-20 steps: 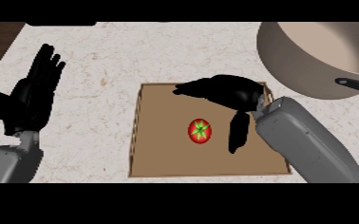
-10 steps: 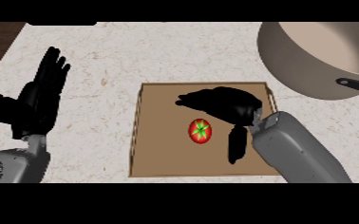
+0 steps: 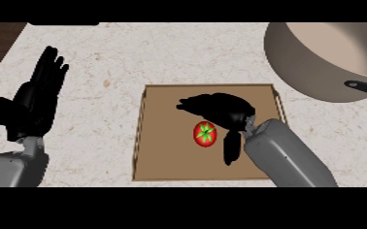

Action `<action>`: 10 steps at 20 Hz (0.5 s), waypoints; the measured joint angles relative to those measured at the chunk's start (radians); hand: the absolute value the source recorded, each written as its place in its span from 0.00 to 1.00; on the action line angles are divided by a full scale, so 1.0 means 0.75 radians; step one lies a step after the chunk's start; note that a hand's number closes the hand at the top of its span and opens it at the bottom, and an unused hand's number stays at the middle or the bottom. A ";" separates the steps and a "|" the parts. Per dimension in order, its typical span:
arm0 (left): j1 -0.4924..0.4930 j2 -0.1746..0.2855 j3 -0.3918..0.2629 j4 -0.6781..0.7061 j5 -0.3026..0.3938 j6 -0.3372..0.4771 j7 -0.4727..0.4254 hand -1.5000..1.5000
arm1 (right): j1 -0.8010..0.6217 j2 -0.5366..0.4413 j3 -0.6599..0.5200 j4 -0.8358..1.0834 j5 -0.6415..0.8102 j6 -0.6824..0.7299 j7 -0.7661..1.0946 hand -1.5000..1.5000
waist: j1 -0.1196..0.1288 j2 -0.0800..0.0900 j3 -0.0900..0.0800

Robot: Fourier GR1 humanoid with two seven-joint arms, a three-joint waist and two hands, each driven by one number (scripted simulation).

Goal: Pick the tomato from the tray and place it in the pot

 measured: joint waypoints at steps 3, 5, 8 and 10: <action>0.021 -0.024 0.009 -0.028 -0.025 -0.010 0.004 0.50 | 0.029 0.022 -0.009 0.002 0.060 0.004 -0.011 0.00 | -0.001 0.000 0.000; 0.009 -0.032 0.021 -0.035 -0.041 -0.011 0.027 0.50 | 0.033 0.048 -0.010 0.045 0.110 -0.020 -0.031 0.00 | 0.000 0.000 0.000; 0.019 -0.050 0.035 -0.036 -0.059 -0.033 0.019 0.50 | 0.025 0.089 -0.029 0.116 0.171 -0.044 -0.050 0.00 | 0.000 0.000 0.000; 0.011 -0.058 0.048 -0.046 -0.068 -0.047 0.038 0.50 | 0.014 0.106 -0.056 0.144 0.202 -0.036 -0.067 0.00 | 0.000 0.000 0.000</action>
